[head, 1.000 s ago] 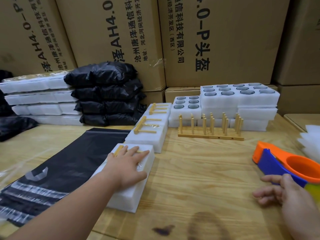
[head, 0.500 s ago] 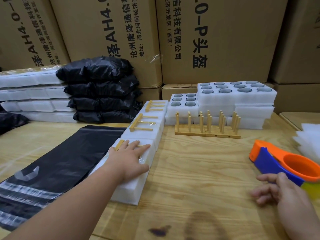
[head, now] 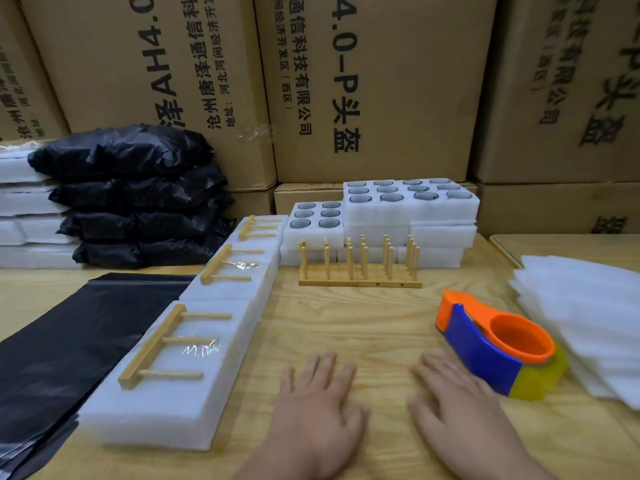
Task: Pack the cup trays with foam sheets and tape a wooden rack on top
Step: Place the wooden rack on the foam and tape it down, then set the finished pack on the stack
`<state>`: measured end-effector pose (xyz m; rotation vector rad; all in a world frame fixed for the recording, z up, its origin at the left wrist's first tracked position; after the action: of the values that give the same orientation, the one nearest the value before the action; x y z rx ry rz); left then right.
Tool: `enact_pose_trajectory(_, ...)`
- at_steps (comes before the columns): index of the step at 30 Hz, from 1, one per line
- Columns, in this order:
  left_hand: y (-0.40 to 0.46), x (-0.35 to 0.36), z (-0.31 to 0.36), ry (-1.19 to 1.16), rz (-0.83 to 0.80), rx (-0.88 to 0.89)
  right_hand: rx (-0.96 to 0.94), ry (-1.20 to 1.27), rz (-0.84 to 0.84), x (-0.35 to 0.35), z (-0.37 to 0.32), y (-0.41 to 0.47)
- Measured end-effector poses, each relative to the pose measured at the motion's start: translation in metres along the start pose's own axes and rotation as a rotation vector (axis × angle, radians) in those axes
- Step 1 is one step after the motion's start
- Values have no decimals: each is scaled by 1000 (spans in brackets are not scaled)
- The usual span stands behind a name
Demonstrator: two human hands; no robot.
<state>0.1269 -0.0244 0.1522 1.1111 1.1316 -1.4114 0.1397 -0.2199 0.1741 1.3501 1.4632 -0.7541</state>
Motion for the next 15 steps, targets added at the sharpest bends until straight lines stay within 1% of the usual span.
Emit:
enact_pose_trajectory(1, 4, 2, 1, -6, 24, -20, -11, -57, -56, 7, -4, 5)
enact_pose_trajectory(2, 8, 2, 1, -11, 41, -35, -16, -72, -74, 9, -8, 7)
enact_pose_trajectory(4, 18, 2, -1, -15, 44, -49, -39, -76, -48, 6, -16, 5)
enact_pose_trajectory(5, 23, 3, -1, -16, 39, -53, -53, -121, -22, 2, -20, 2)
enact_pose_trajectory(6, 28, 4, 0, -20, 35, -58, -64, -115, 14, -5, -22, 0)
enact_pose_trajectory(8, 38, 6, 2, -32, 43, -67, -96, -107, 5, -7, -27, -1)
enact_pose_trajectory(9, 43, 6, 3, -41, 52, -69, -65, -126, -24, -2, -24, 1)
enact_pose_trajectory(11, 52, 5, 4, -60, 71, -71, 0, -164, -10, -2, -18, 5)
enact_pose_trajectory(13, 60, 2, 7, -59, 93, -62, -4, -178, 28, -10, -20, 9)
enact_pose_trajectory(15, 68, -1, 10, -48, 106, -57, 5, -170, -50, -7, -21, 15)
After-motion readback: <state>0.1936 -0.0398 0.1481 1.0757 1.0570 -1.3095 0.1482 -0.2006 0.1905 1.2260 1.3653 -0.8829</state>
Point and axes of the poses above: each hand's wrist, its own y-axis towards the middle knuckle, its own x-axis out of the palm, z = x × y, the point moved 10 cm from there along y, towards the middle knuckle, and after that the axes turned 2 degrees about -x, right-handed, at the moved point
